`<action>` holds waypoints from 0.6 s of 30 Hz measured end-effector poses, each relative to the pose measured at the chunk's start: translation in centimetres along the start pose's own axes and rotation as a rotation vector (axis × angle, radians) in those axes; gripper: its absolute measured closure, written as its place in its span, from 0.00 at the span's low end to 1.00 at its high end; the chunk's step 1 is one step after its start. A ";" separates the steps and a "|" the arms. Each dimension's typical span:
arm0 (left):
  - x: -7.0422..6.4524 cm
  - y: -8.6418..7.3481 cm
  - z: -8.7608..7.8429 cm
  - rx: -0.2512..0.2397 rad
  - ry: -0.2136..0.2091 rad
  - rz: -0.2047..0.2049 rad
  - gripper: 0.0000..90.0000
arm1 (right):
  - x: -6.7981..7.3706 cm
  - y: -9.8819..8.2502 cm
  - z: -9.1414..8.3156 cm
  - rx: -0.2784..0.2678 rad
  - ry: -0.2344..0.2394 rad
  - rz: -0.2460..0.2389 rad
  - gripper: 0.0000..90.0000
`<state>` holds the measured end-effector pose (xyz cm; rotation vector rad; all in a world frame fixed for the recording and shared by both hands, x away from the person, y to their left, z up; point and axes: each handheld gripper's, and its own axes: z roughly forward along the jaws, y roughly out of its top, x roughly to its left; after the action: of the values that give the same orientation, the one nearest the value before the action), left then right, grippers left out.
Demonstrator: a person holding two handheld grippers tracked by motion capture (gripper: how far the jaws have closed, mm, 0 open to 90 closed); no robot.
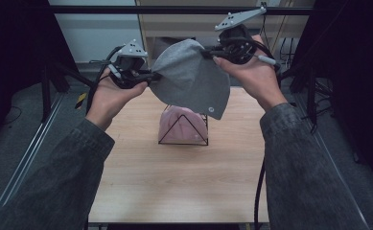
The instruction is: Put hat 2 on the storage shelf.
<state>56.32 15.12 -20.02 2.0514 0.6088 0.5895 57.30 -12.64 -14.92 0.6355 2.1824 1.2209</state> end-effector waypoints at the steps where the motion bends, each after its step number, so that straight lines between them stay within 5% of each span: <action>1: 0.1 0.0 0.4 0.008 0.008 0.009 0.97 | -0.3 0.1 0.3 -0.001 -0.004 0.002 0.96; 18: 3.3 -1.6 5.3 0.024 0.028 -0.036 0.97 | -4.6 -1.6 6.9 0.063 0.000 0.061 0.96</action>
<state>61.78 14.62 -23.47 2.0536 0.6714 0.5933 65.06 -12.09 -18.19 0.7324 2.2232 1.1868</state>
